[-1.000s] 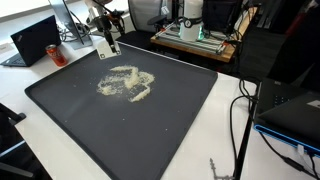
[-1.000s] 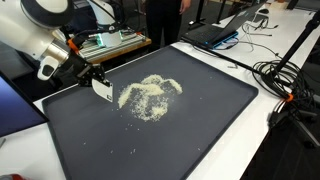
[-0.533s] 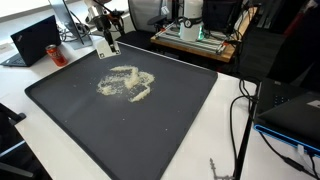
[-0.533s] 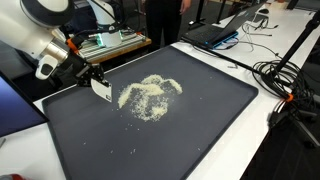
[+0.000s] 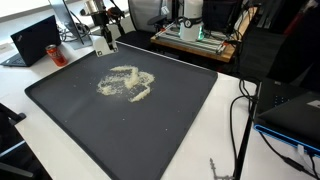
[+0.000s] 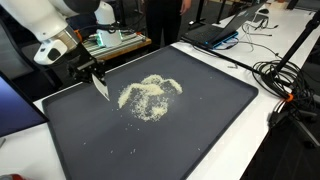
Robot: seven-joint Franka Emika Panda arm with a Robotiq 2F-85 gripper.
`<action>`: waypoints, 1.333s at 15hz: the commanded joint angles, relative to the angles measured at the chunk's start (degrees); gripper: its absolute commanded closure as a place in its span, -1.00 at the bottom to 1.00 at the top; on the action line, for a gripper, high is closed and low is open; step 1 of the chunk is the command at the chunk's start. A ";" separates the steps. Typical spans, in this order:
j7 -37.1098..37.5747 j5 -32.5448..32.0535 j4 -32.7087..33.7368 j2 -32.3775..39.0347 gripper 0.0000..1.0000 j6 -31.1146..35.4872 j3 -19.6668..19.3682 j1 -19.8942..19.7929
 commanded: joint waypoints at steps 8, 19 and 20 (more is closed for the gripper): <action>34.84 -36.43 -10.86 -3.81 0.98 20.62 -2.63 11.28; 49.08 -47.79 -8.84 -0.76 0.98 20.04 -4.03 14.92; 49.25 -47.69 -8.41 -0.19 0.98 19.93 -3.85 15.08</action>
